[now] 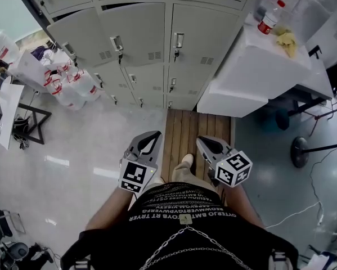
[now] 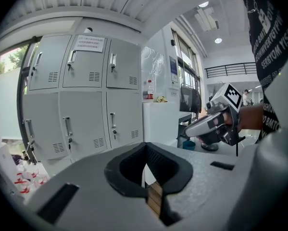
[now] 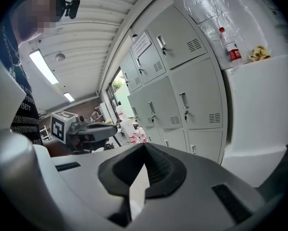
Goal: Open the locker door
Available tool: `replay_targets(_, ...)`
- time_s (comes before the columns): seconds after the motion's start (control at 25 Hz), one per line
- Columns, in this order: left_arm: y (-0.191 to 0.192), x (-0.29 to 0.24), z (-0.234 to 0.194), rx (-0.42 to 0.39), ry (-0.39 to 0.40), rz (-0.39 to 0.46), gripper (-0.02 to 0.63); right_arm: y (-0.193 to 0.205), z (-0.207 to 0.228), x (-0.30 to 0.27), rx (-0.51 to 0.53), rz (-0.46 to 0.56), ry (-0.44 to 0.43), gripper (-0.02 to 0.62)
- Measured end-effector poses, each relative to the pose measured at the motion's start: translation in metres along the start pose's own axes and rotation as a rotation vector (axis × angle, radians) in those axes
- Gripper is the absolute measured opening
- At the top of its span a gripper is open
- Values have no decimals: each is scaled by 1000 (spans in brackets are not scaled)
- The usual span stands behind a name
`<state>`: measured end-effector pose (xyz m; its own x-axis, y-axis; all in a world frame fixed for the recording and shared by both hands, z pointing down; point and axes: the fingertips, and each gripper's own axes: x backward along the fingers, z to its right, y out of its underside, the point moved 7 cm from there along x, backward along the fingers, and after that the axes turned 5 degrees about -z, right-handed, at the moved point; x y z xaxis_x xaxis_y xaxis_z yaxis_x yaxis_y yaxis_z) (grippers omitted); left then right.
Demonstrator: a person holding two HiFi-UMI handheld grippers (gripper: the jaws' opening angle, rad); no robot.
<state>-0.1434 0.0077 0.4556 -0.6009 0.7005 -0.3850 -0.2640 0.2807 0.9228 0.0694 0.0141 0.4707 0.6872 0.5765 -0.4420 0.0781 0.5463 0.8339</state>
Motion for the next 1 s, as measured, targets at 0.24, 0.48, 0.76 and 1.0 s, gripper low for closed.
replay_targets(0.24,-28,-42,-18,-4,-55,5,5,-29,51,-8,16,15,-20,-3)
replay_targets(0.48,-53,-88,-17,-13,-72,1,5,-47,99,-9,15,25,-41,-3)
replay_targets(0.76,-83,-133,-11,-31,-110,5,5,-63,164,8,12,52,-45,-3)
replay_targets(1.0,-88,-131,-10,-16,-171,-24,5,-85,204,10,60,55,-41,-3)
